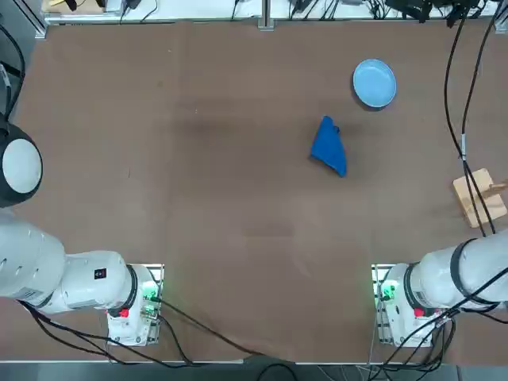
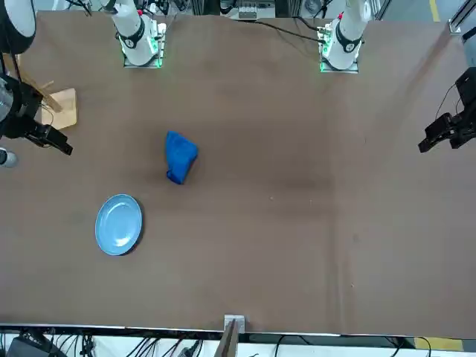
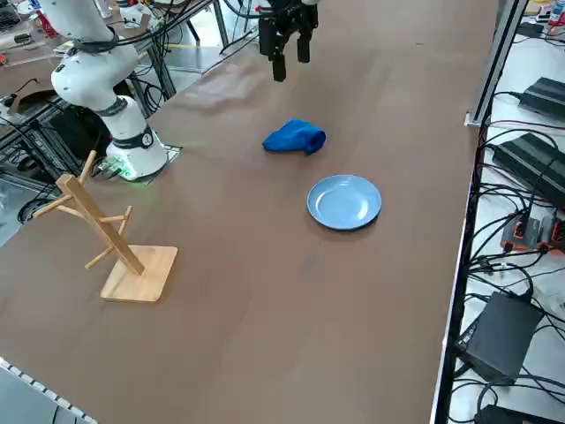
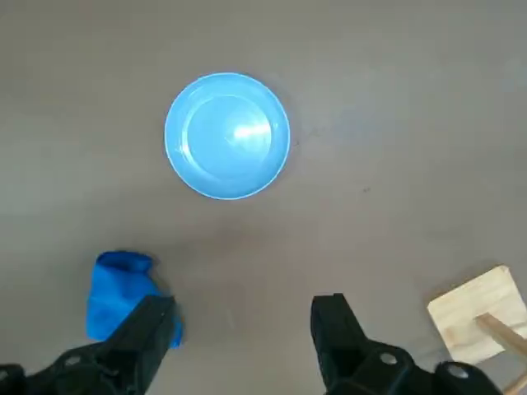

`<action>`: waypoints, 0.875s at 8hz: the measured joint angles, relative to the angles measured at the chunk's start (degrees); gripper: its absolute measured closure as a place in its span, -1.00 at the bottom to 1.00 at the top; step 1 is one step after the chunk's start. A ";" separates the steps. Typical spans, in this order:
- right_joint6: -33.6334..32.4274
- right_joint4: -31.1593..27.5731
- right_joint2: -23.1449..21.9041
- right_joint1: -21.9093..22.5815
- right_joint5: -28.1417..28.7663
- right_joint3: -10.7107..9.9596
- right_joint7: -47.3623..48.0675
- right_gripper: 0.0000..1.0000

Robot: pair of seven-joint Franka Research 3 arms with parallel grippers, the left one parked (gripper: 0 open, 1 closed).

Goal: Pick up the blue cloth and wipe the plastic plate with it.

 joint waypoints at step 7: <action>-5.82 5.42 -1.30 -0.59 0.00 1.55 1.26 -1.00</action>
